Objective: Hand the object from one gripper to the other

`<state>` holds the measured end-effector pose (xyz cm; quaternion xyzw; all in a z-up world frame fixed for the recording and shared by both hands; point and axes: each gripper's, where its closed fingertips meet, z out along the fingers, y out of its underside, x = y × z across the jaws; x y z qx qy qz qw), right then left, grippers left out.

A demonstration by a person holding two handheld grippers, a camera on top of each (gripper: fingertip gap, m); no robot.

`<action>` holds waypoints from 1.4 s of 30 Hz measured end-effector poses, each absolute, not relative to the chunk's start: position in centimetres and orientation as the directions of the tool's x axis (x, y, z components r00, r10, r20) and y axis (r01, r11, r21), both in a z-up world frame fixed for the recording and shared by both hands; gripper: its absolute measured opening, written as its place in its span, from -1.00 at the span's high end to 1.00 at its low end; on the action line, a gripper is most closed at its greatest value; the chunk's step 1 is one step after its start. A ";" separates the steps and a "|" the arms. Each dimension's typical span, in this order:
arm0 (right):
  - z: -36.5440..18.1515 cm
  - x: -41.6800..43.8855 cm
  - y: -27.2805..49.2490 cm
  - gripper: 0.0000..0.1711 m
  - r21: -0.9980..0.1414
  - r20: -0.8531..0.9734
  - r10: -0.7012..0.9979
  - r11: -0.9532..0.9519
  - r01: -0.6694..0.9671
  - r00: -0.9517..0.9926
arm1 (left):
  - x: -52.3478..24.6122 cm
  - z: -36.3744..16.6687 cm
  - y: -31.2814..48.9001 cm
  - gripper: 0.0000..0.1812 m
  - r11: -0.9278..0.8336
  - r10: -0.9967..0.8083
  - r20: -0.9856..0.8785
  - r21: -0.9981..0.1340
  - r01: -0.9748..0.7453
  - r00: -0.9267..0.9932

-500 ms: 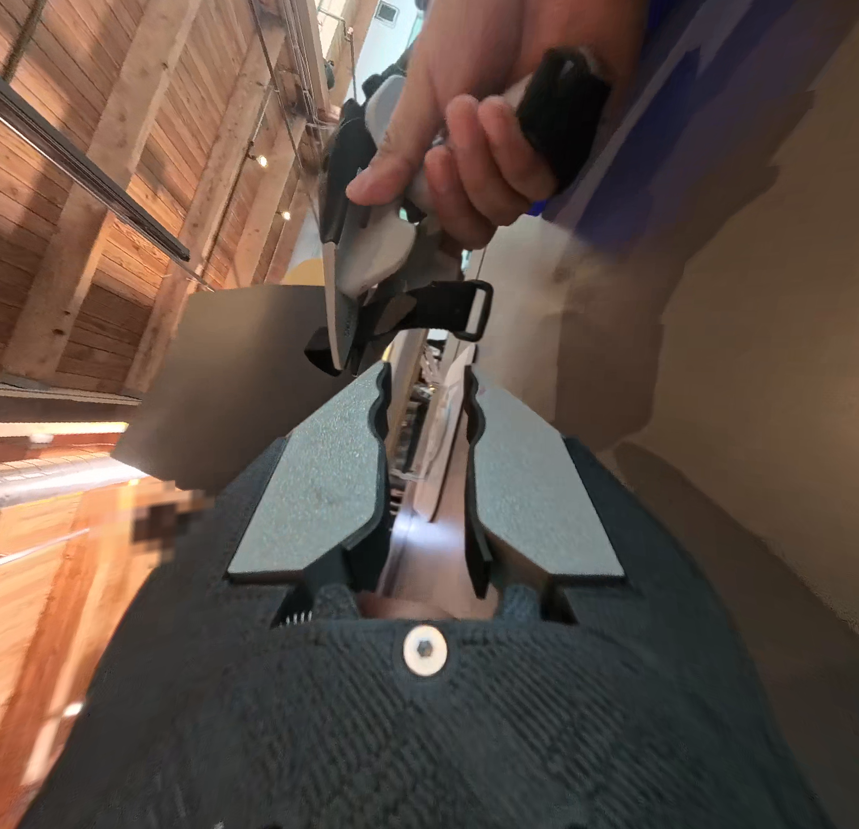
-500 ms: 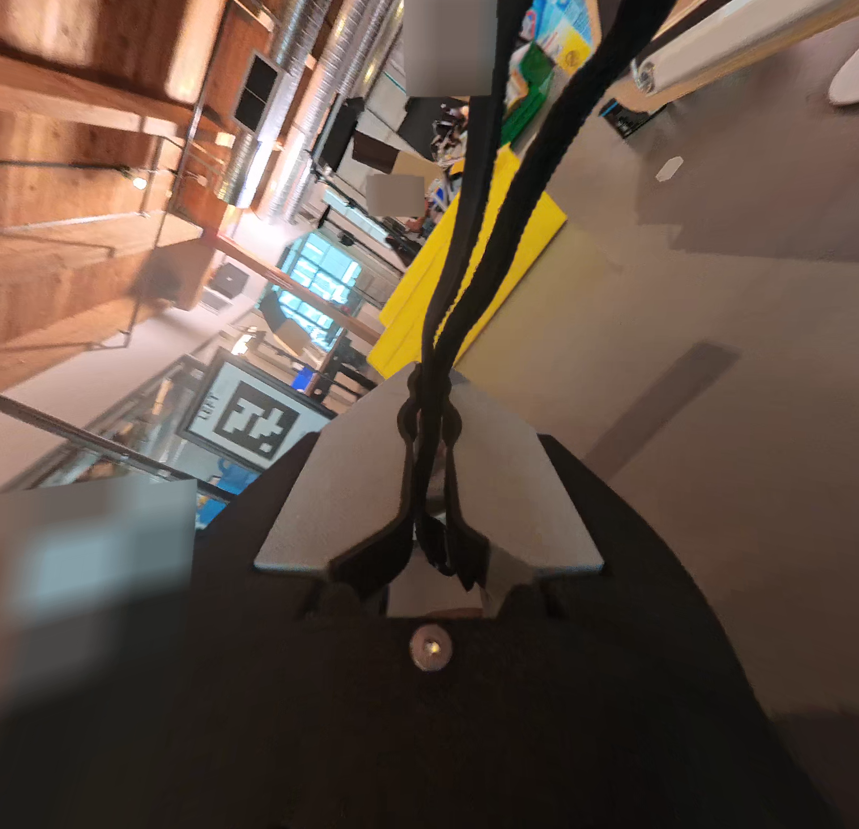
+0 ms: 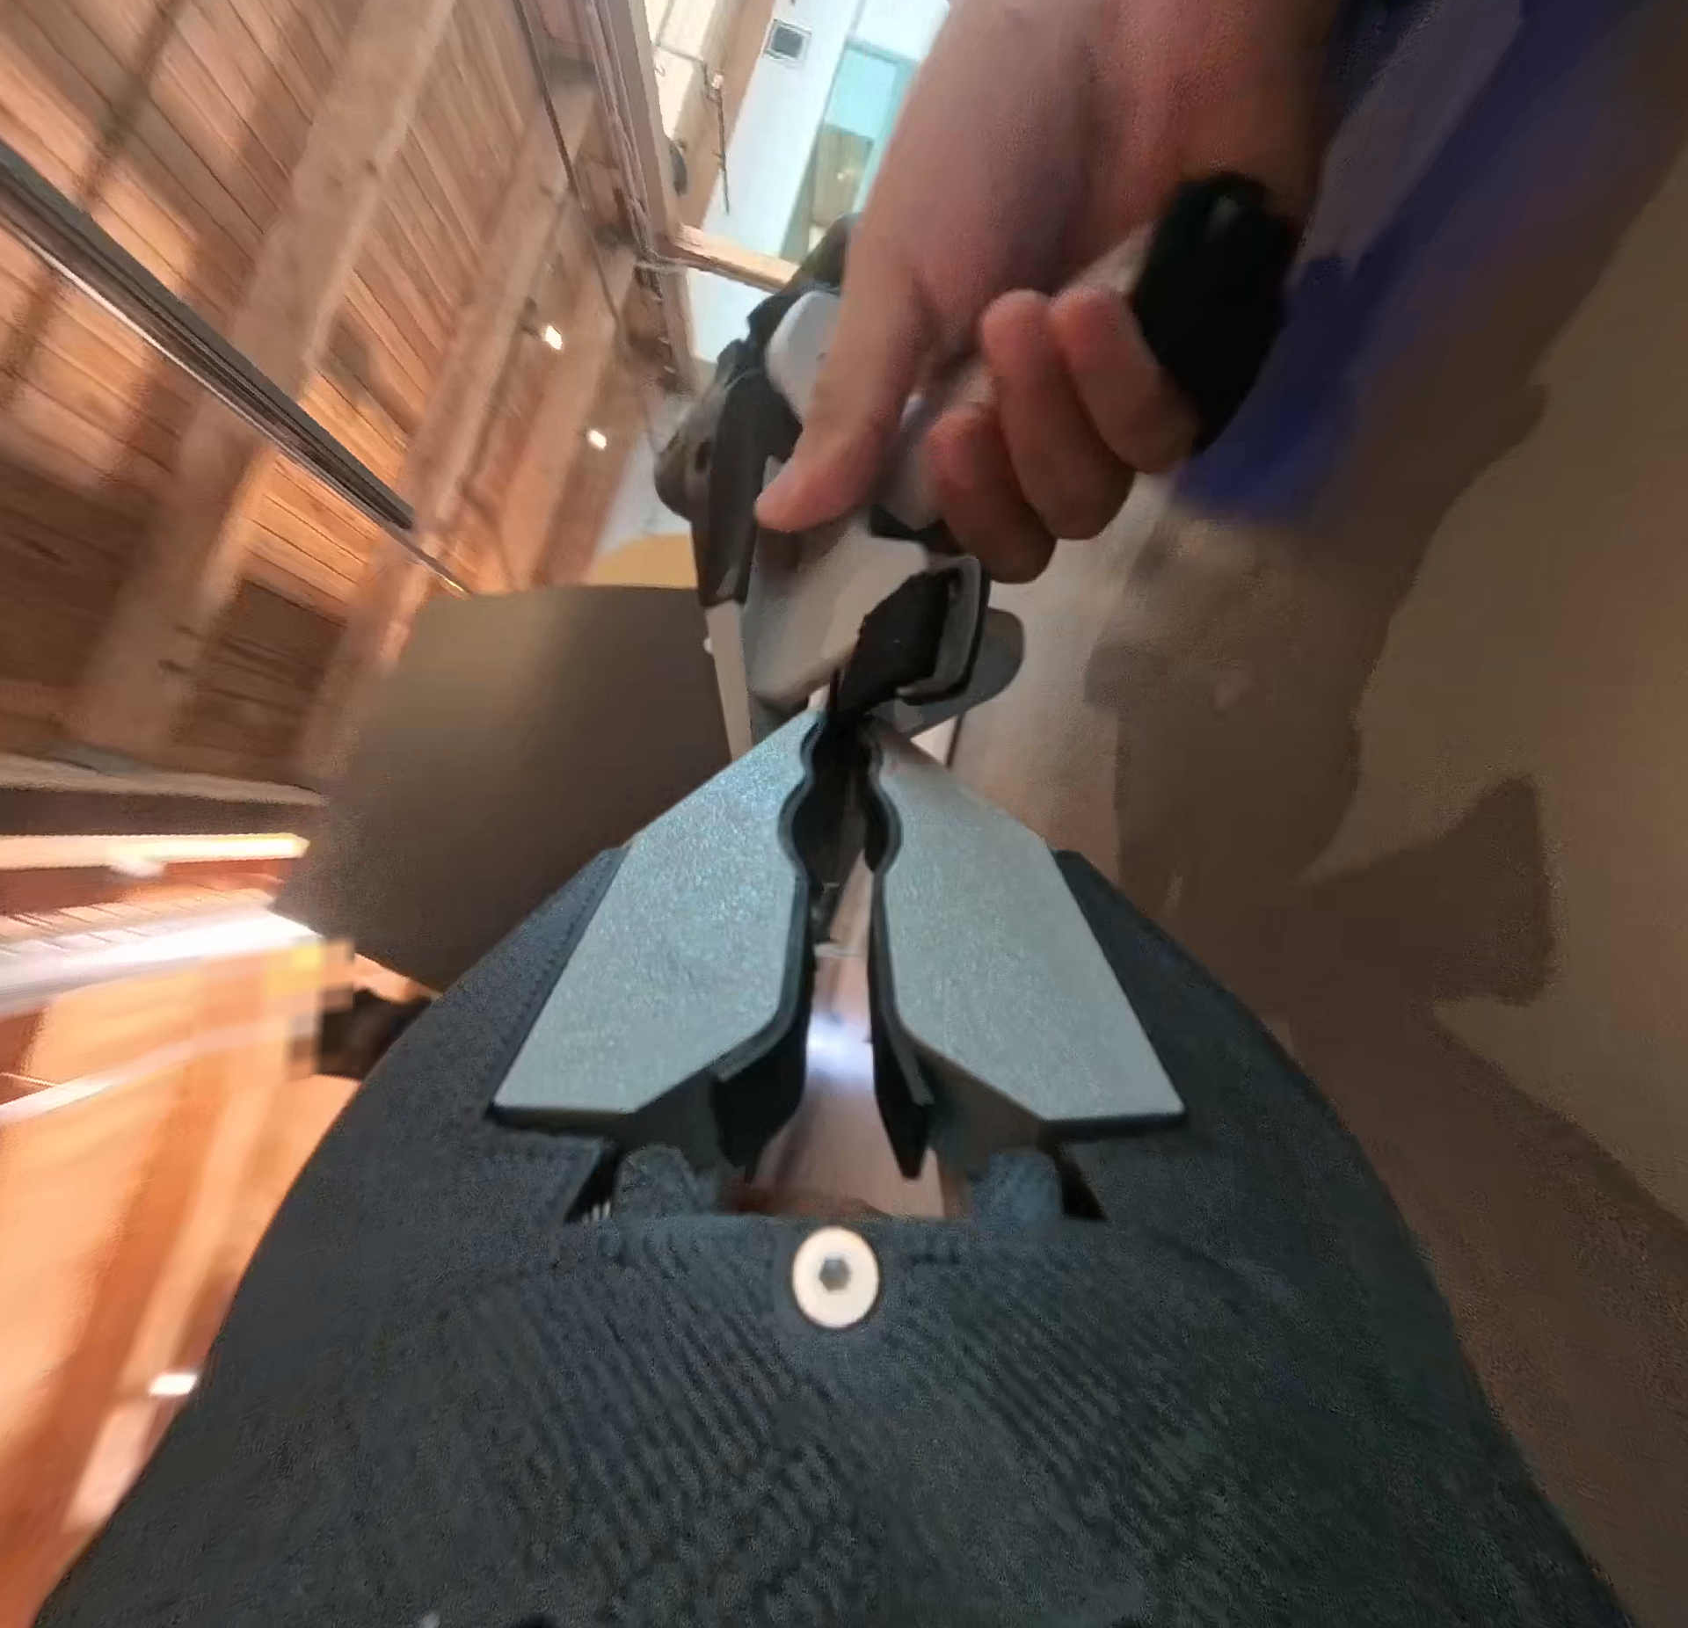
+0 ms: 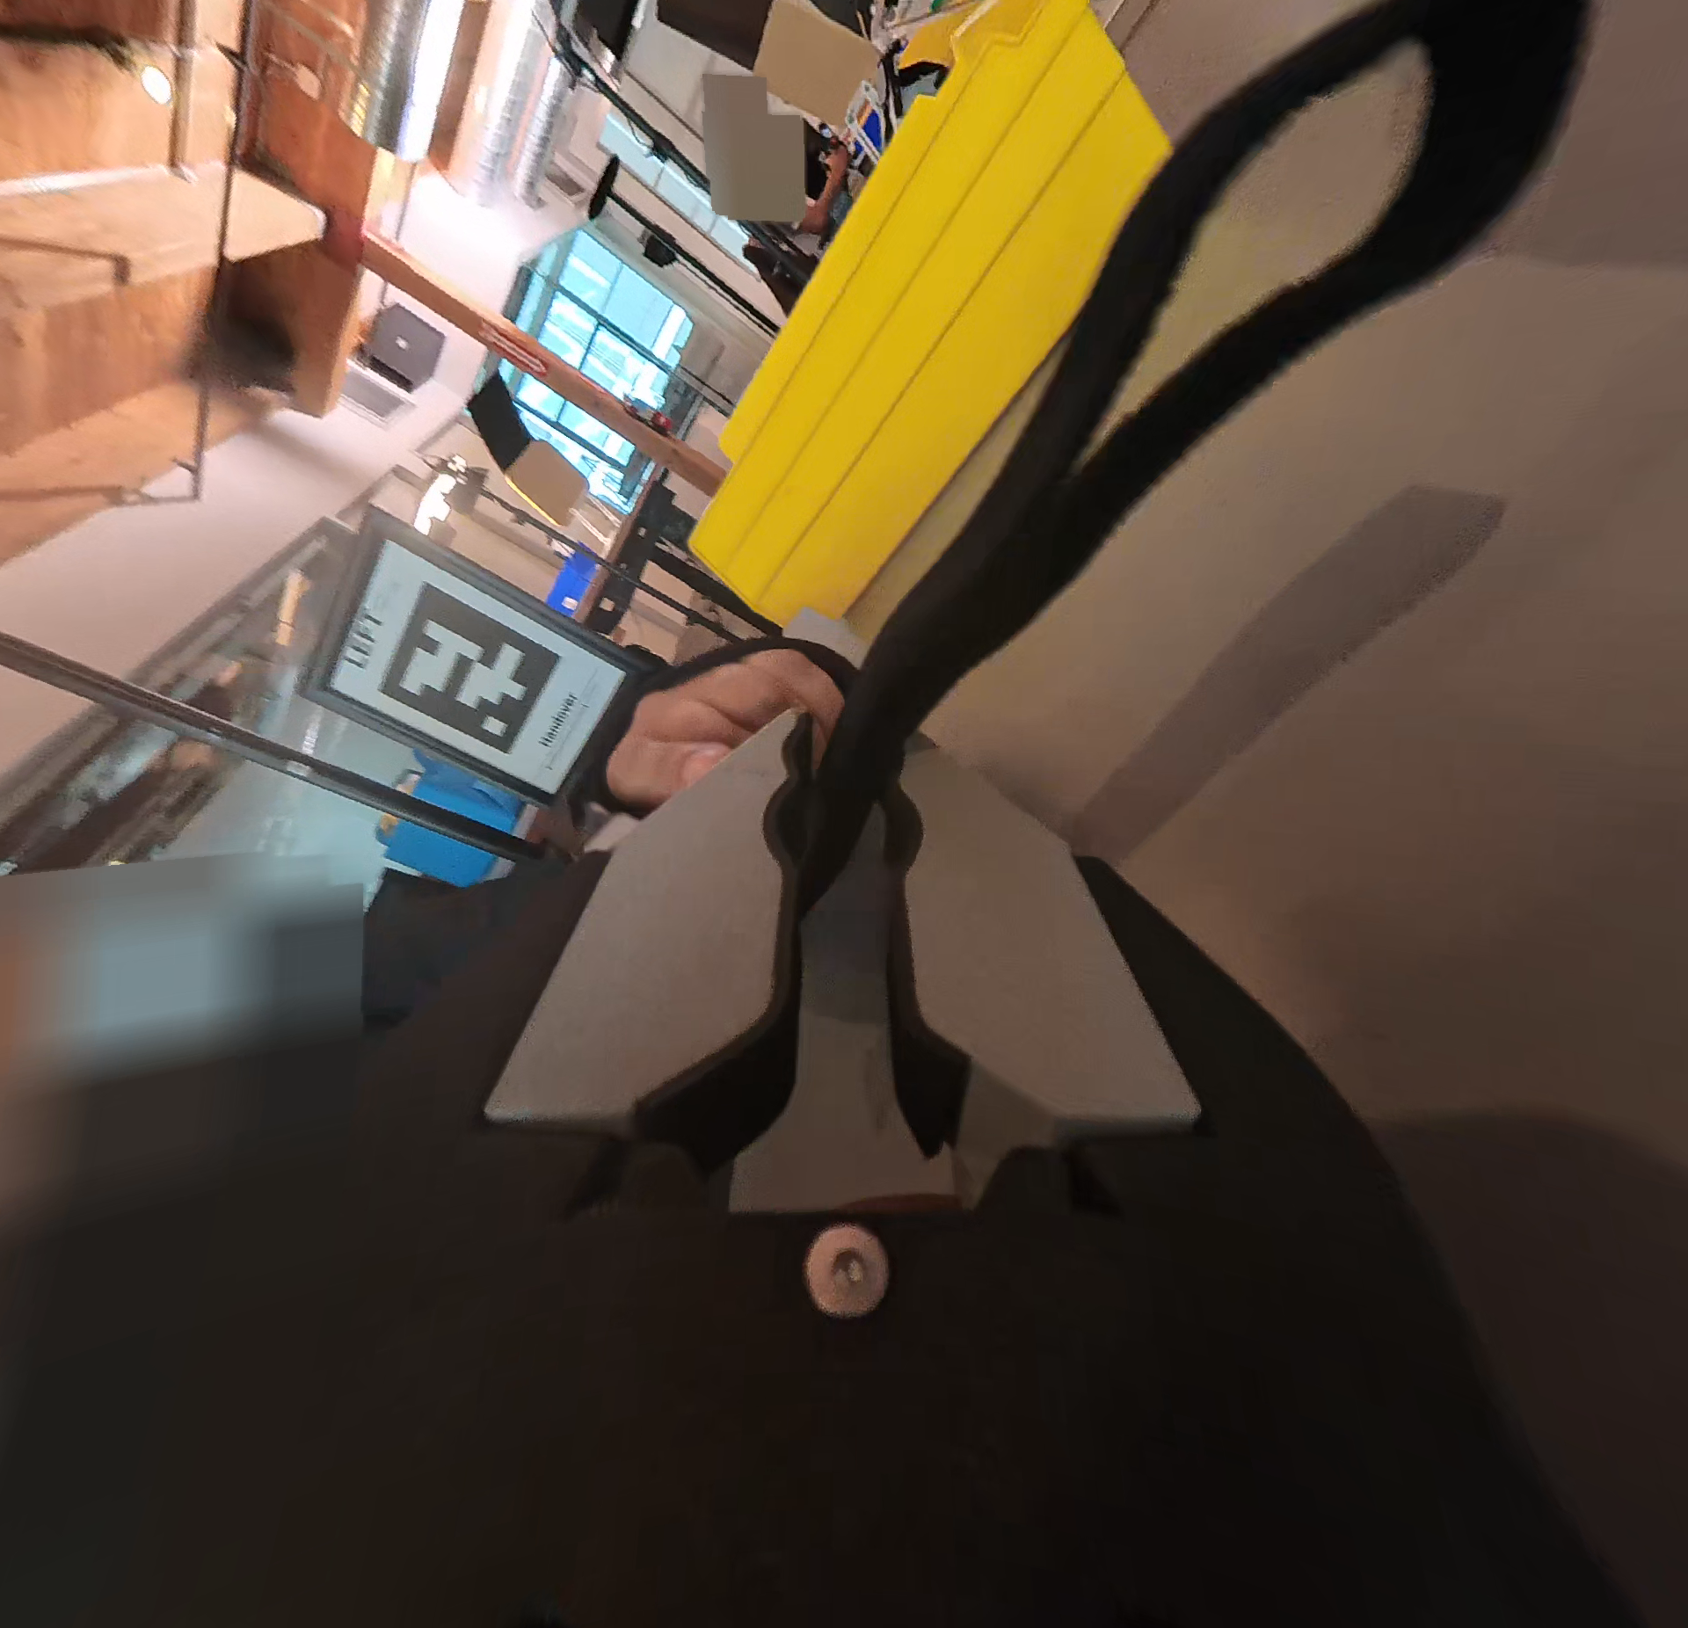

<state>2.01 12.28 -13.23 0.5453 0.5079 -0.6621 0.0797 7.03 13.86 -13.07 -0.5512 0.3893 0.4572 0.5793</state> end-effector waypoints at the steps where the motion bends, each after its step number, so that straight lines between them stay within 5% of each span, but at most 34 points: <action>1: -13.3 2.0 12.5 0.78 -0.603 -0.788 0.471 -0.459 0.652 -0.397 | 6.7 -12.5 13.7 0.97 -0.011 0.099 -0.924 -0.373 -0.928 0.370; 5: -12.7 1.8 14.0 0.47 -0.698 -0.703 0.568 -0.433 0.571 -0.428 | 4.1 -10.7 12.7 0.98 0.073 0.032 -0.639 -0.765 -0.639 0.769; 9: -11.8 1.7 16.6 0.37 -0.834 -0.522 0.746 -0.344 0.431 -0.415 | 0.7 -9.2 11.9 0.99 0.119 0.028 -0.338 -0.933 -0.339 0.941; 18: -11.5 3.2 12.1 0.33 -0.958 -0.102 0.795 0.084 0.275 -0.598 | 1.9 -8.5 10.9 0.99 0.133 -0.302 0.076 -0.984 0.121 0.950; 20: -12.9 2.8 11.8 0.52 -0.940 -0.013 0.816 0.187 0.284 -0.578 | 2.4 -8.2 10.6 0.98 0.127 -0.370 0.136 -0.973 0.195 0.919; 22: -13.5 2.7 11.5 0.94 -0.927 0.040 0.811 0.248 0.282 -0.583 | 1.9 -8.4 10.8 0.98 0.113 -0.354 0.180 -0.966 0.233 0.918; 27: -12.4 1.3 15.8 0.99 -0.920 0.215 0.905 0.313 0.234 -0.366 | -1.1 -8.0 10.8 0.75 0.182 -0.192 0.223 -0.949 0.258 0.956; 32: -10.4 1.1 18.6 0.99 -0.606 0.784 0.616 0.787 0.114 -0.077 | -2.3 -7.3 10.2 0.71 0.228 -0.169 0.259 -0.928 0.294 0.951; 38: -9.7 1.8 19.1 0.99 -0.292 0.955 0.295 0.952 0.091 -0.014 | -2.9 -7.1 9.8 0.76 0.229 -0.197 0.326 -0.902 0.367 0.925; 42: -9.3 2.6 18.5 0.99 -0.173 0.985 0.174 0.983 0.054 -0.017 | -0.6 -9.1 10.9 0.69 -0.008 -0.390 0.540 -0.812 0.583 0.746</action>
